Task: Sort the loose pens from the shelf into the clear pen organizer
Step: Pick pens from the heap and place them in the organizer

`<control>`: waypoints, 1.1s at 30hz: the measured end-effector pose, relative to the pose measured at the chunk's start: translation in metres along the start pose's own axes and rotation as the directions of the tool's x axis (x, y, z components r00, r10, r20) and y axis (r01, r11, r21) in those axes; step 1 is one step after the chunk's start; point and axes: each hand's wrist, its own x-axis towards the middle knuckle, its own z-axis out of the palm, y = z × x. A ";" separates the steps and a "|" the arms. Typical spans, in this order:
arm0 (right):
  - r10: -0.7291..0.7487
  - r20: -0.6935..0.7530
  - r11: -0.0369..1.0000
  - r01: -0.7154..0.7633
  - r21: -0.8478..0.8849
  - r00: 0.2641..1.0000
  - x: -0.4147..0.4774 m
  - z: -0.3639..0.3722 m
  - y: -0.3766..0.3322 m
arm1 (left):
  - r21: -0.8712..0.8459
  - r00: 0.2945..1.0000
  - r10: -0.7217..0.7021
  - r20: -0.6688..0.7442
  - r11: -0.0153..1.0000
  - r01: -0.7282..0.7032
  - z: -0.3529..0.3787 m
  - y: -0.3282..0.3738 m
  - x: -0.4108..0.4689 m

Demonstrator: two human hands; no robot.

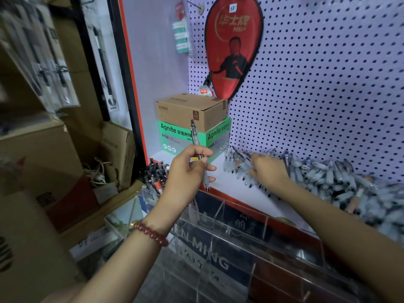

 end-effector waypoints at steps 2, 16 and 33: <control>0.049 0.005 0.998 -0.049 -0.027 0.999 0.001 -0.001 -0.003 | 0.003 1.000 -0.006 -0.001 1.000 0.006 0.001 -0.002 0.000; 0.208 -0.019 0.926 -0.190 0.326 0.978 0.003 -0.020 0.003 | 0.046 1.000 -0.003 0.010 0.999 0.003 -0.001 0.002 -0.002; -0.615 0.183 0.496 0.195 0.846 0.767 -0.041 -0.140 -0.084 | 0.023 0.990 0.069 -0.121 0.997 -0.067 -0.011 0.018 0.001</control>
